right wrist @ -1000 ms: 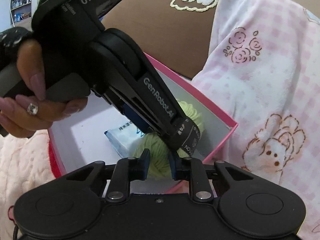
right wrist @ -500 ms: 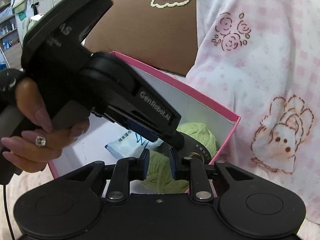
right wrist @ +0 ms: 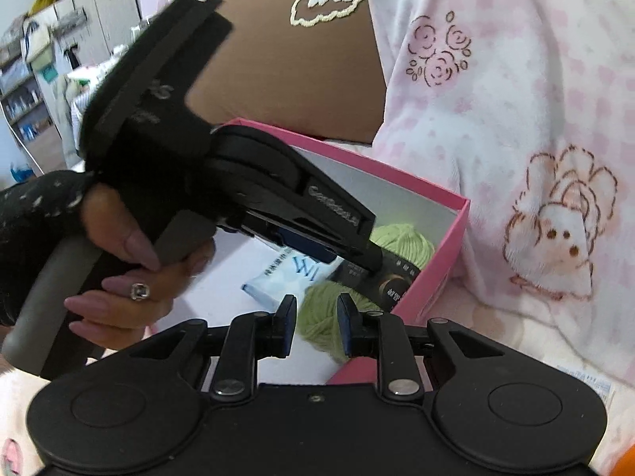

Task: Organize objects
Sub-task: 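Lower the yarn ball into the pink box and open the right gripper, then withdraw the right tool from the pink box toward the purple plush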

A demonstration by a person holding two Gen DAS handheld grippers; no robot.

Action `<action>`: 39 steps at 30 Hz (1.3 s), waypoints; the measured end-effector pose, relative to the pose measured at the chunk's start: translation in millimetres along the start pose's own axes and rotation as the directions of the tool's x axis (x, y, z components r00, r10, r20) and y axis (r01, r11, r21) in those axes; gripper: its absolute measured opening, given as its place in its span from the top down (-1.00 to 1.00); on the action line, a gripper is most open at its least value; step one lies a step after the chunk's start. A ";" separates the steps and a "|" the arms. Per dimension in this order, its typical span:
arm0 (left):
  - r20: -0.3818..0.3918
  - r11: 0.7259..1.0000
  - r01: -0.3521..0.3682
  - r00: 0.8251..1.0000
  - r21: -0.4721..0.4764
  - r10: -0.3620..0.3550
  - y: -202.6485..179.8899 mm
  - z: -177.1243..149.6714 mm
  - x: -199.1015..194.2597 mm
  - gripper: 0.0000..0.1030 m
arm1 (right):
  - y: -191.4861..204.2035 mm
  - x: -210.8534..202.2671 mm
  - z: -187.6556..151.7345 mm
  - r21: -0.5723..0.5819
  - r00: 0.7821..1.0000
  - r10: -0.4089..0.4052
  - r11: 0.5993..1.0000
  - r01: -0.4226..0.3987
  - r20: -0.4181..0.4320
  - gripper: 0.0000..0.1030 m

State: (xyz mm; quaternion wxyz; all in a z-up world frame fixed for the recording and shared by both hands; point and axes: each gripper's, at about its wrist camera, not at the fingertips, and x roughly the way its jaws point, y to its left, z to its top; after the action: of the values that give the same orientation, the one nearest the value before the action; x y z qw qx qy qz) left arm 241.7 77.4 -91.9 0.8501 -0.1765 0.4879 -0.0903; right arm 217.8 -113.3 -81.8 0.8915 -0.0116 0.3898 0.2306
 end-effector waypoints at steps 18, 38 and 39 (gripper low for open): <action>-0.035 0.989 -0.113 0.993 0.097 0.116 -29.5 -10.7 -141.8 -0.13 | 36.1 -73.3 14.5 0.046 1.000 0.031 0.998 -0.031 -0.004 -0.57; -0.015 0.963 -0.042 0.999 0.267 0.048 -102.0 -67.5 -236.9 -0.45 | 14.8 -225.5 -25.4 0.020 0.993 -0.095 0.995 0.094 0.076 -0.61; -0.020 0.961 -0.035 0.999 0.273 0.042 -106.6 -70.0 -236.7 -0.45 | 12.2 -229.2 -28.7 0.027 0.992 -0.100 0.995 0.098 0.078 -0.61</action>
State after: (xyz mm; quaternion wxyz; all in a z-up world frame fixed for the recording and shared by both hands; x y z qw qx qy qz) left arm 63.3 41.6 106.0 0.8616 -0.0472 0.4848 -0.1425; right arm 57.8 -200.3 60.7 0.9165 -0.0113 0.3560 0.1818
